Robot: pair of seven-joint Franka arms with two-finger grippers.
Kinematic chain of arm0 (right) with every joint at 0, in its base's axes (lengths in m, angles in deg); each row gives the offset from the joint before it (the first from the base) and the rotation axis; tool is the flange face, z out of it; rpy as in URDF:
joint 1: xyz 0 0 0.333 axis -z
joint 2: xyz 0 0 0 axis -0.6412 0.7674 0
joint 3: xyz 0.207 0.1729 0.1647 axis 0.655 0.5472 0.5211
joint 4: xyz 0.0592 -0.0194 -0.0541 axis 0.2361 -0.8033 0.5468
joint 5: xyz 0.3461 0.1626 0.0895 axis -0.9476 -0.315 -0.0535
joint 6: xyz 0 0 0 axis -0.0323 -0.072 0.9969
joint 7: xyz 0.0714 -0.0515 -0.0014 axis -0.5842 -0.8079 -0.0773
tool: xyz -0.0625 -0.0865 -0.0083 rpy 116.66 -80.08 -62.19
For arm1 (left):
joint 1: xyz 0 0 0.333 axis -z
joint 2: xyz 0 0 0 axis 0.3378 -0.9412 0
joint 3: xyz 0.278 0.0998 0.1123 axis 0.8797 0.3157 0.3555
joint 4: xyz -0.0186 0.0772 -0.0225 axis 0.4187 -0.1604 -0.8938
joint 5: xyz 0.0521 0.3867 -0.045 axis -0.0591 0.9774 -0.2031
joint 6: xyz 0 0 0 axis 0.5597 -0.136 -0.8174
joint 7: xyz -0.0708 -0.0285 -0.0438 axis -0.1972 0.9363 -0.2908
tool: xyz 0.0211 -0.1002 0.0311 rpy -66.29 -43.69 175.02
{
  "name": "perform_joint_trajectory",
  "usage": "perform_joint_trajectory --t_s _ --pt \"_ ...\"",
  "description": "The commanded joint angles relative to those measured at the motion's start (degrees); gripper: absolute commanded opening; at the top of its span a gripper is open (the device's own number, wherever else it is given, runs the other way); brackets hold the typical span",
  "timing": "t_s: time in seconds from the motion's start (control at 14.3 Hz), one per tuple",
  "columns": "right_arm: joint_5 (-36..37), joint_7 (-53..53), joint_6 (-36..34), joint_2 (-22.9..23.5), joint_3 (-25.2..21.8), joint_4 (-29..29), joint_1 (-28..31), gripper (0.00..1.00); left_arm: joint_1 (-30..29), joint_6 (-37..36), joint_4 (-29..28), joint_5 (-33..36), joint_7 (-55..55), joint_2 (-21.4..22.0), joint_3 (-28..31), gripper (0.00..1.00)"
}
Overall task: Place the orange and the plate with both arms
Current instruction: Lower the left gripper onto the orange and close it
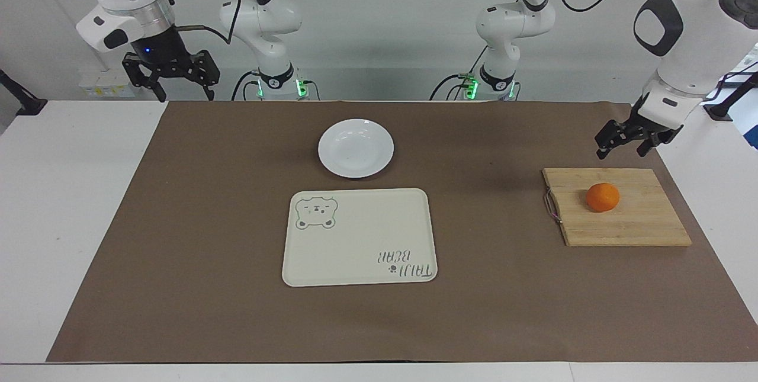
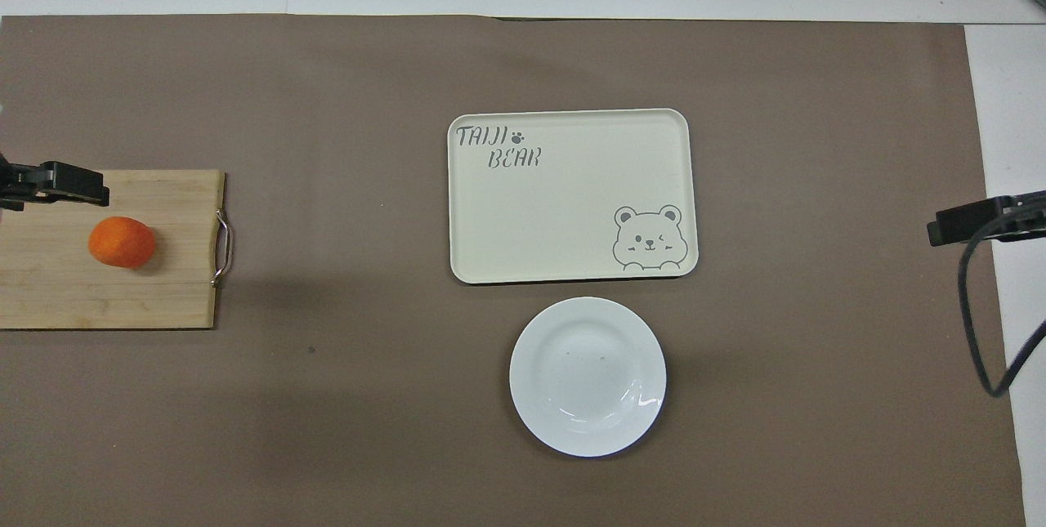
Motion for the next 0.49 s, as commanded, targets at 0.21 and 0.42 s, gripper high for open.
perform_joint_trajectory --t_s 0.21,0.42 --pt "-0.7 -0.6 0.0 -0.1 0.1 0.2 0.6 1.0 -3.9 7.4 -3.3 -0.3 -4.2 -3.9 -0.2 1.0" --pt "-0.7 -0.6 0.0 -0.1 0.1 0.2 0.6 1.0 -4.5 10.4 -4.3 -0.3 -4.3 -6.3 -0.2 1.0"
